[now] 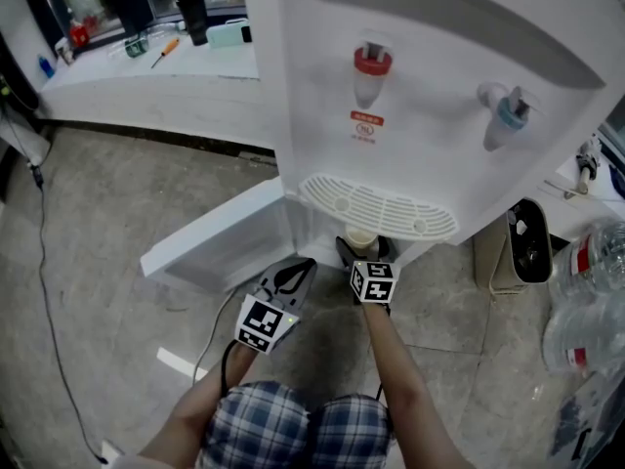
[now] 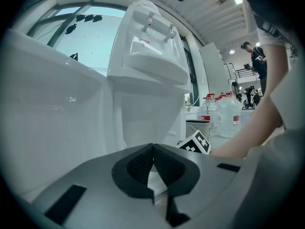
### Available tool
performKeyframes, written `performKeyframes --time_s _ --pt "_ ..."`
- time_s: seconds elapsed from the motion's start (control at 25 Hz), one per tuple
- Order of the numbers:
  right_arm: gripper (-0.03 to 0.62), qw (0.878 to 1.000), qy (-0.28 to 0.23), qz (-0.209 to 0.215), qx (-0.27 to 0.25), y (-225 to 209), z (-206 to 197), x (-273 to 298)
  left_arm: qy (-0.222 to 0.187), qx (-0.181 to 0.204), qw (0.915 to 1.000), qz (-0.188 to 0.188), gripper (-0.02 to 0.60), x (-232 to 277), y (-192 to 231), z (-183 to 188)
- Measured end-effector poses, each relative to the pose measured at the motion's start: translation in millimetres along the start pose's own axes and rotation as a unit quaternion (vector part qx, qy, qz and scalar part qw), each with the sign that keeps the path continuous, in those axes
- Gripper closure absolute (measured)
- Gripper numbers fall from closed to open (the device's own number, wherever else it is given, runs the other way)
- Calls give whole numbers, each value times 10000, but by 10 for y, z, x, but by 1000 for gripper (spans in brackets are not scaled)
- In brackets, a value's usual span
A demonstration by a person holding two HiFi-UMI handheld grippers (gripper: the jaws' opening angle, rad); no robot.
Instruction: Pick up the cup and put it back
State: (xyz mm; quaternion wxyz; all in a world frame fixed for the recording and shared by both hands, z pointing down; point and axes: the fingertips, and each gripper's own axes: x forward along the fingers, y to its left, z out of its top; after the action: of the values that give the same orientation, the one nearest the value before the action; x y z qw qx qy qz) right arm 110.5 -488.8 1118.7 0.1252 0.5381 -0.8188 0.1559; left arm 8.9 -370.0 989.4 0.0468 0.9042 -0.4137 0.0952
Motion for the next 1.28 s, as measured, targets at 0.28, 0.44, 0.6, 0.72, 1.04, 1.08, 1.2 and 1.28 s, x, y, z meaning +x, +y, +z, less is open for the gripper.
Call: performKeyframes --time_s 0.28,0.44,0.6,0.72,1.04,1.08,1.2,1.28 --pt "100 9997 -221 -23 73 38 159 -152 -20 8 10000 38 557 0 14 15" --pt "102 9988 -482 19 53 146 332 -428 9 -65 10000 61 557 -12 36 42" --pt "130 9990 -427 109 -104 243 484 -838 164 -104 9998 -89 557 -40 -73 194" --pt "228 9995 -319 40 24 252 683 -1250 314 -195 9991 -202 557 -165 -146 527" --pt "413 9979 -105 -372 528 272 1671 -2599 597 -440 9972 -119 557 -824 -243 1797" --pt "431 9981 -95 -370 476 305 1854 -2754 603 -467 9971 -73 557 -919 -238 1985" --pt "477 9981 -192 -353 457 396 2473 -3178 567 -534 9969 50 557 -1163 -208 2604" --pt "504 9981 -293 -353 402 478 2929 -3449 539 -540 9970 97 557 -1315 -195 3040"
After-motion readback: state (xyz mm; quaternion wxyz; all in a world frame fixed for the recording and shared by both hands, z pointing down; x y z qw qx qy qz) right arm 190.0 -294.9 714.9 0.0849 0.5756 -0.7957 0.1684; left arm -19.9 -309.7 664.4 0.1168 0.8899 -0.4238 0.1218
